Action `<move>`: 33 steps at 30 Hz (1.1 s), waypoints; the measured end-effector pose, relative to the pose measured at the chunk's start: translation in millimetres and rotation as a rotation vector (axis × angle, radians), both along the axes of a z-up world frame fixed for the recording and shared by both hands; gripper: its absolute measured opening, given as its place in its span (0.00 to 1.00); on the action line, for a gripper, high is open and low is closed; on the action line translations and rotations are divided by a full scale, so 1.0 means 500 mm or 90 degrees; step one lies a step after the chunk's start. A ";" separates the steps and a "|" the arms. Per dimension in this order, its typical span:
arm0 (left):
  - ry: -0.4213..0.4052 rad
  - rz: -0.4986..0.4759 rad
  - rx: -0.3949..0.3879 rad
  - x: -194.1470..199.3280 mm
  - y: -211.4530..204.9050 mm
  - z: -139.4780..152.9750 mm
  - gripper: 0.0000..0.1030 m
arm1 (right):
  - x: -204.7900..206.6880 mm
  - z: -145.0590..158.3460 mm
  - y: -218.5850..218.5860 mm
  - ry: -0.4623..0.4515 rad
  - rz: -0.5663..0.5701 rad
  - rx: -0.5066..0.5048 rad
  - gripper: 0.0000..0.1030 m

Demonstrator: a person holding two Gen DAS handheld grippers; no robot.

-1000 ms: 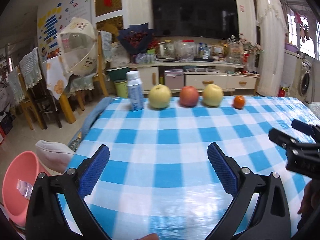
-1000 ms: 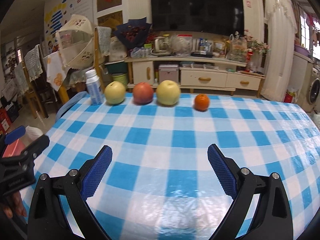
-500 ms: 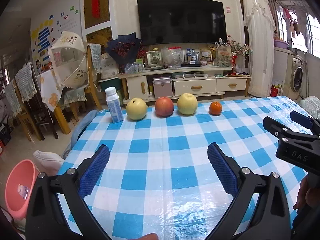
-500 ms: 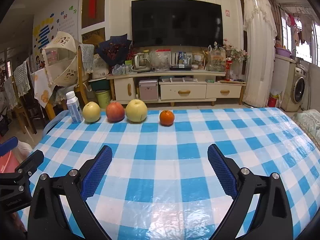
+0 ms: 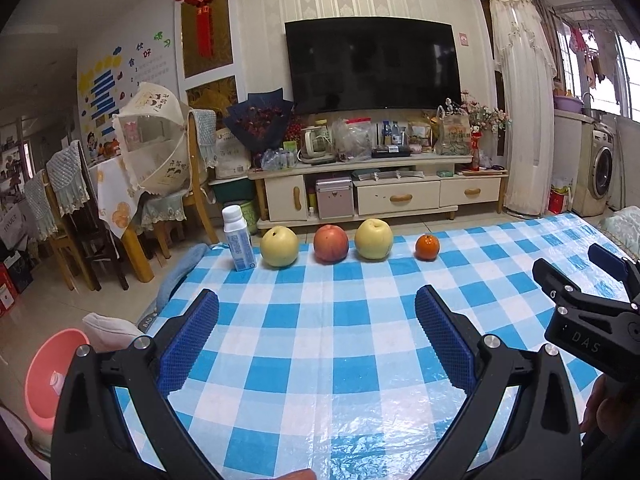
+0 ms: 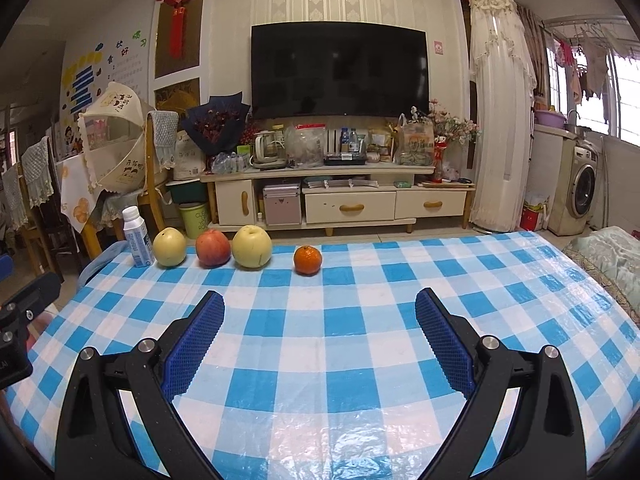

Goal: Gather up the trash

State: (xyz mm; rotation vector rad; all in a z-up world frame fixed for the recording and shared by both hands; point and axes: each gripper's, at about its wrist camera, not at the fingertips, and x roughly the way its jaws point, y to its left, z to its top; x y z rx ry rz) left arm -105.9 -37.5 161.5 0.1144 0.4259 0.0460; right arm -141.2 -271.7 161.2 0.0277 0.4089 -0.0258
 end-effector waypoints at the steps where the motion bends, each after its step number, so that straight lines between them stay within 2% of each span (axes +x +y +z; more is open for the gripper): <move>1: -0.004 -0.001 0.003 -0.005 -0.003 0.003 0.96 | -0.003 0.002 0.000 -0.004 0.000 -0.001 0.93; 13: -0.021 -0.009 0.017 -0.030 -0.021 0.025 0.96 | -0.028 0.016 0.004 -0.030 0.012 -0.019 0.93; 33: -0.018 -0.018 0.015 -0.031 -0.037 0.002 0.96 | -0.038 0.011 0.009 -0.035 0.018 -0.031 0.94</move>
